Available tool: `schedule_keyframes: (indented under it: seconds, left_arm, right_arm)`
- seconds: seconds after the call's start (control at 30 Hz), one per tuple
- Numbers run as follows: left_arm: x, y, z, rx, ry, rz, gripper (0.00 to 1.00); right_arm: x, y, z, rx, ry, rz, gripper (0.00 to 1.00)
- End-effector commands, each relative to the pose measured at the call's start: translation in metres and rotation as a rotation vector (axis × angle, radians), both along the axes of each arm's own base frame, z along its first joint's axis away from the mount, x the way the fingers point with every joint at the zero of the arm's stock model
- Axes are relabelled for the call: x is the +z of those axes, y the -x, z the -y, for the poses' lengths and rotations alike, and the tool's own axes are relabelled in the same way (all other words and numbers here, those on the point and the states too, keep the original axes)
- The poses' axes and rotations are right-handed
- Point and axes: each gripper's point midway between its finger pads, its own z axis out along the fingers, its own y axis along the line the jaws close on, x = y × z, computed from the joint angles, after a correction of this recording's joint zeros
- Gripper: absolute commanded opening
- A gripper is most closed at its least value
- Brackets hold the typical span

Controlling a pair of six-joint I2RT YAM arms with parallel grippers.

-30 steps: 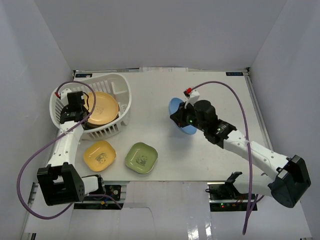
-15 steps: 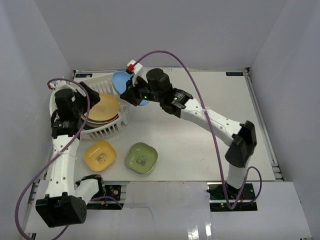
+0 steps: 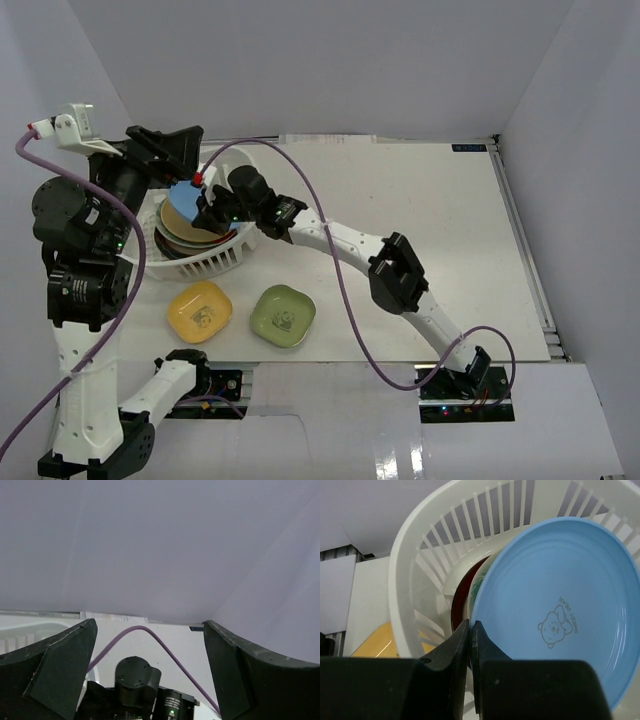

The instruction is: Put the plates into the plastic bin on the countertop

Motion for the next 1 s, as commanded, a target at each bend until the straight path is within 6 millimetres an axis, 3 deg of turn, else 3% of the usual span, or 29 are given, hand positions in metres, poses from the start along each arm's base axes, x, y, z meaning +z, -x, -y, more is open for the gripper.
schedule_keyframes:
  seconds: [0.0, 0.03, 0.07, 0.1, 0.13, 0.17, 0.23, 0.27, 0.37, 0.43, 0.47, 0.5, 0.53, 0.57, 0.6, 0.63, 0.67, 0.7, 0.73, 0.77, 0.8, 0.83, 0.9, 0.93, 0.97]
  left_arm:
    - [-0.064, -0.025, 0.014, -0.052, -0.024, -0.186, 0.98]
    - [-0.068, -0.023, 0.014, -0.054, -0.021, -0.191, 0.98]
    - [-0.074, -0.023, 0.016, -0.059, -0.018, -0.202, 0.98]
    - [-0.083, -0.024, 0.018, -0.072, -0.018, -0.222, 0.98]
    - [-0.085, -0.021, 0.02, -0.083, -0.015, -0.222, 0.98]
    - [-0.088, -0.02, 0.021, -0.091, -0.013, -0.229, 0.98]
    - [-0.101, -0.016, 0.026, -0.123, -0.018, -0.252, 0.98]
    - [-0.104, -0.01, 0.027, -0.131, -0.019, -0.254, 0.98]
    - [-0.128, -0.001, 0.032, -0.165, -0.016, -0.301, 0.98]
    - [-0.147, 0.004, 0.037, -0.199, -0.014, -0.346, 0.98]
    - [-0.15, 0.006, 0.038, -0.202, -0.003, -0.358, 0.98]
    - [-0.151, 0.011, 0.037, -0.204, 0.0, -0.359, 0.98]
    - [-0.155, 0.012, 0.038, -0.205, 0.002, -0.371, 0.98]
    - [-0.165, 0.015, 0.039, -0.215, 0.002, -0.4, 0.98]
    - [-0.169, 0.018, 0.04, -0.226, 0.001, -0.413, 0.98]
    - [-0.178, 0.02, 0.042, -0.241, -0.002, -0.443, 0.97]
    - [-0.193, 0.024, 0.049, -0.287, -0.002, -0.484, 0.95]
    - [-0.204, 0.026, 0.054, -0.316, 0.0, -0.521, 0.95]
    - [-0.215, 0.029, 0.059, -0.353, 0.002, -0.553, 0.92]
    - [-0.225, 0.035, 0.069, -0.425, 0.005, -0.584, 0.91]
    - [-0.252, 0.034, 0.074, -0.454, 0.011, -0.661, 0.9]
    - [-0.263, 0.037, 0.078, -0.493, 0.013, -0.696, 0.89]
    - [-0.292, 0.047, 0.088, -0.579, 0.01, -0.779, 0.86]
    - [-0.306, 0.05, 0.089, -0.59, 0.003, -0.828, 0.86]
    - [-0.316, 0.052, 0.089, -0.589, -0.012, -0.859, 0.85]
  right_arm:
    - [0.048, -0.001, -0.028, -0.005, -0.177, 0.146, 0.08]
    - [0.054, -0.002, -0.031, -0.018, -0.196, 0.153, 0.08]
    - [0.045, -0.004, -0.036, -0.03, -0.195, 0.141, 0.1]
    - [0.049, -0.008, -0.037, -0.053, -0.22, 0.144, 0.17]
    - [0.051, -0.011, -0.036, -0.075, -0.231, 0.138, 0.29]
    - [0.05, -0.013, -0.033, -0.1, -0.229, 0.12, 0.56]
    - [0.06, -0.015, -0.024, -0.143, -0.252, 0.116, 0.77]
    - [0.065, -0.008, -0.011, -0.144, -0.248, 0.11, 0.8]
    - [0.092, 0.004, 0.015, -0.151, -0.311, 0.124, 0.8]
    - [0.092, 0.022, 0.046, -0.125, -0.305, 0.107, 0.78]
    - [0.129, 0.034, 0.068, -0.12, -0.382, 0.12, 0.77]
    - [0.088, 0.043, 0.08, -0.117, -0.314, 0.073, 0.77]
    - [0.083, 0.049, 0.092, -0.119, -0.309, 0.066, 0.75]
    - [0.109, 0.06, 0.114, -0.122, -0.362, 0.089, 0.75]
    - [0.068, 0.07, 0.13, -0.127, -0.296, 0.037, 0.73]
    - [0.062, 0.078, 0.143, -0.131, -0.293, 0.026, 0.69]
    - [0.085, 0.089, 0.166, -0.138, -0.352, 0.043, 0.66]
    - [0.051, 0.097, 0.183, -0.155, -0.295, -0.002, 0.63]
    - [0.044, 0.1, 0.194, -0.175, -0.283, -0.012, 0.54]
    - [0.058, 0.104, 0.214, -0.215, -0.315, -0.005, 0.48]
    - [0.043, 0.105, 0.225, -0.248, -0.276, -0.038, 0.41]
    - [0.016, 0.108, 0.238, -0.285, -0.222, -0.074, 0.31]
    - [0.007, 0.109, 0.265, -0.363, -0.2, -0.107, 0.25]
    - [-0.017, 0.112, 0.277, -0.391, -0.153, -0.132, 0.24]
    - [-0.012, 0.113, 0.291, -0.428, -0.178, -0.131, 0.24]
